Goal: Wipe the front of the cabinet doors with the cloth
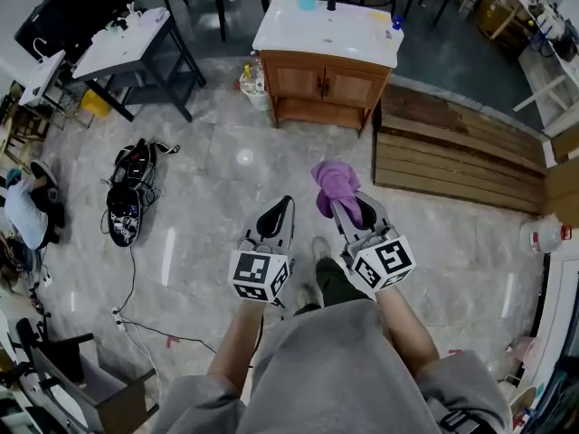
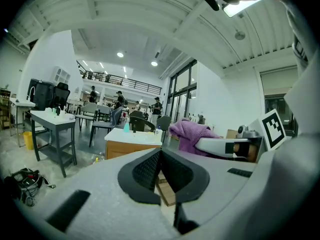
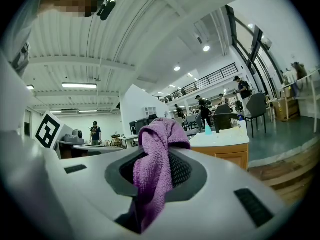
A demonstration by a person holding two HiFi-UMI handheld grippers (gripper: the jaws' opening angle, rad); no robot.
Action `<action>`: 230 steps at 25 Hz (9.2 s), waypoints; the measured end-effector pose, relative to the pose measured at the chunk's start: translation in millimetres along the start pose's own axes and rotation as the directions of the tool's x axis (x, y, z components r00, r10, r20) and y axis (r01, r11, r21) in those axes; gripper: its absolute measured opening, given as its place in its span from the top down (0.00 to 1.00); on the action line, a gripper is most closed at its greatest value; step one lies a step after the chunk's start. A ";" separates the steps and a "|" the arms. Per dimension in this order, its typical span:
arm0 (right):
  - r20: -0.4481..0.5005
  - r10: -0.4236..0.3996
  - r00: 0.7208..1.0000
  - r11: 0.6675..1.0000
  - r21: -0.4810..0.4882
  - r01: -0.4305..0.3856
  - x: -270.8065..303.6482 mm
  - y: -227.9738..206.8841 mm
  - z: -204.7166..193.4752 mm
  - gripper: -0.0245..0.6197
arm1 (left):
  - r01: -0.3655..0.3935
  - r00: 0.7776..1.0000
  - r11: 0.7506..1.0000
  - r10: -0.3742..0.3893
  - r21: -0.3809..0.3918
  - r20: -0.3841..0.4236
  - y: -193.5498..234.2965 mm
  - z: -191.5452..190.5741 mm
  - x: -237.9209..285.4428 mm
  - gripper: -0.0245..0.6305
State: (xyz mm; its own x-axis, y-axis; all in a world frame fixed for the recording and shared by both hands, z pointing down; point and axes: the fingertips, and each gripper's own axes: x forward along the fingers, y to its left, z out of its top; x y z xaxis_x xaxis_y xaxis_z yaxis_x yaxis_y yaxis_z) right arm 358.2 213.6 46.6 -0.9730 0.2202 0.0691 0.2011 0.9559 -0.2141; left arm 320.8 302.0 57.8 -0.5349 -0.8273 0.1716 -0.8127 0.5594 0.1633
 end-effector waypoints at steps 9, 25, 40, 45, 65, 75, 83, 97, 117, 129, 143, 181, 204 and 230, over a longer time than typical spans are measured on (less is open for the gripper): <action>-0.021 0.013 1.000 0.999 0.052 -0.012 56.2 -63.3 4.6 0.85 | -0.014 0.999 1.000 0.013 -0.009 -0.041 22.5 5.1 72.1 0.95; -0.060 0.034 0.998 0.986 0.166 -0.023 128.9 -148.5 -2.7 0.85 | -0.052 0.993 0.999 0.050 -0.007 -0.109 60.8 11.8 168.9 0.95; -0.070 -0.121 0.990 0.955 0.263 0.135 221.5 -160.5 -20.5 0.85 | 0.091 0.984 0.996 -0.087 0.021 -0.156 157.3 21.2 217.3 0.95; -0.075 -0.207 0.976 0.933 0.286 0.220 254.5 -152.6 -25.8 0.85 | 0.172 0.970 0.985 -0.167 0.012 -0.176 194.7 24.1 226.0 0.95; -0.084 -0.387 0.918 0.852 0.348 0.391 333.4 -176.0 -48.8 0.85 | 0.309 0.925 0.951 -0.297 0.013 -0.236 282.6 18.8 291.4 0.95; -0.083 -0.441 0.894 0.805 0.404 0.434 346.8 -241.4 -54.5 0.85 | 0.368 0.892 0.929 -0.341 0.037 -0.295 272.7 12.1 368.1 0.95; -0.085 -0.478 0.874 0.763 0.454 0.461 355.2 -276.3 -74.8 0.85 | 0.419 0.863 0.904 -0.368 0.084 -0.346 265.6 -6.1 413.3 0.95; -0.089 -0.625 0.775 0.647 0.495 0.580 383.5 -309.5 -118.6 0.85 | 0.542 0.785 0.829 -0.439 0.140 -0.438 290.2 -47.4 467.3 0.95; -0.111 -0.699 0.707 0.491 0.644 0.587 429.9 -355.5 -219.1 0.85 | 0.635 0.706 0.745 -0.450 0.207 -0.547 317.7 -125.3 520.9 0.95; -0.113 -0.712 0.693 0.451 0.683 0.574 453.0 -382.2 -295.6 0.85 | 0.658 0.685 0.717 -0.444 0.230 -0.577 328.7 -183.6 563.1 0.95; -0.103 -0.718 0.688 0.450 0.686 0.572 464.6 -412.4 -352.9 0.86 | 0.705 0.628 0.675 -0.454 0.215 -0.632 332.6 -250.0 585.6 0.95; -0.304 -0.658 0.689 0.467 0.553 0.690 547.2 -491.7 -502.3 0.86 | 0.781 0.529 0.586 -0.438 0.214 -0.727 364.6 -328.9 637.0 0.95; -0.299 -0.655 0.694 0.512 0.500 0.699 558.6 -500.0 -467.4 0.87 | 0.763 0.534 0.615 -0.426 0.200 -0.730 369.5 -328.6 630.1 0.95; -0.210 -0.649 0.731 0.594 0.460 0.659 561.5 -488.8 -401.1 0.87 | 0.733 0.580 0.640 -0.410 0.232 -0.704 373.3 -296.4 615.6 0.95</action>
State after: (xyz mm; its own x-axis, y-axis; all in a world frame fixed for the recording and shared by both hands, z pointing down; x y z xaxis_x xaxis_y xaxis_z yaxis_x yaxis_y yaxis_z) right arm -241.1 -52.1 580.9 -0.8183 -0.4180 0.3944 -0.5742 0.6237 -0.5304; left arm -243.4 17.0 512.4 0.1850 -0.6726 0.7165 -0.9655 -0.2603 0.0049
